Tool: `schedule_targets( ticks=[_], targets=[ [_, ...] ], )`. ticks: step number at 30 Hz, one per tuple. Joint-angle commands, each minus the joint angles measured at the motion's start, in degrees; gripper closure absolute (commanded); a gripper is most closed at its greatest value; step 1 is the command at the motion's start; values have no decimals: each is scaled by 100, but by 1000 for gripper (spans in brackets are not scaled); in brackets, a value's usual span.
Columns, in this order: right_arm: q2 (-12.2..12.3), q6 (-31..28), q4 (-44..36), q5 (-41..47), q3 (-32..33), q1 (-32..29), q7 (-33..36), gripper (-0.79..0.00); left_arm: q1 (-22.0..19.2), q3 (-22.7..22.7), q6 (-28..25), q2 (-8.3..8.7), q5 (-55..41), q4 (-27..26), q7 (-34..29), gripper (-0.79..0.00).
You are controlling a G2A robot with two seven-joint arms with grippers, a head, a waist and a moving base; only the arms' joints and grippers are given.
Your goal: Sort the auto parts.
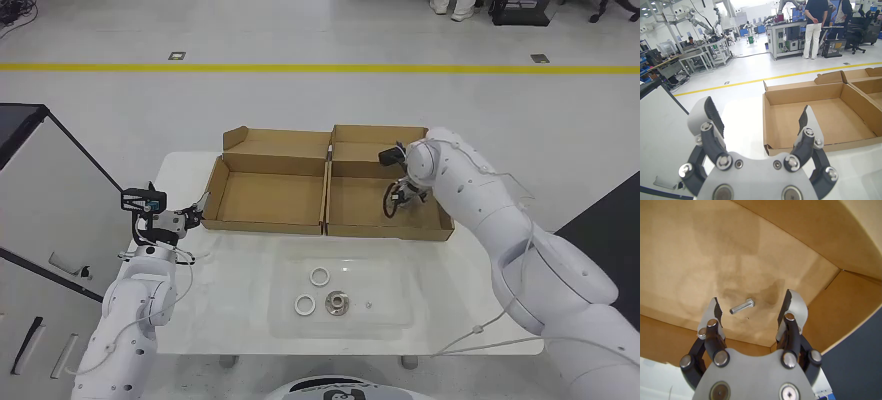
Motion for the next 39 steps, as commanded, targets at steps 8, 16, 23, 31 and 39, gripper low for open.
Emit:
schedule_targets(
  ticks=[8,16,23,31,39],
  targets=[
    [125,-337,-131,180,360,74,-260,-785,0,0,0,0,0,0,0,-785],
    [707,-696,-1837,468,1263,-325,751,-785,0,0,0,0,0,0,0,-785],
    [1443,-480,-5204,762,2739,-1940,1812,-785,0,0,0,0,0,0,0,-785],
    [2068,-373,-6916,1160,3281,-2911,1812,-785,0,0,0,0,0,0,0,-785],
    [2417,-389,-7403,1628,3261,-3037,1812,-785,0,0,0,0,0,0,0,-785]
  ],
)
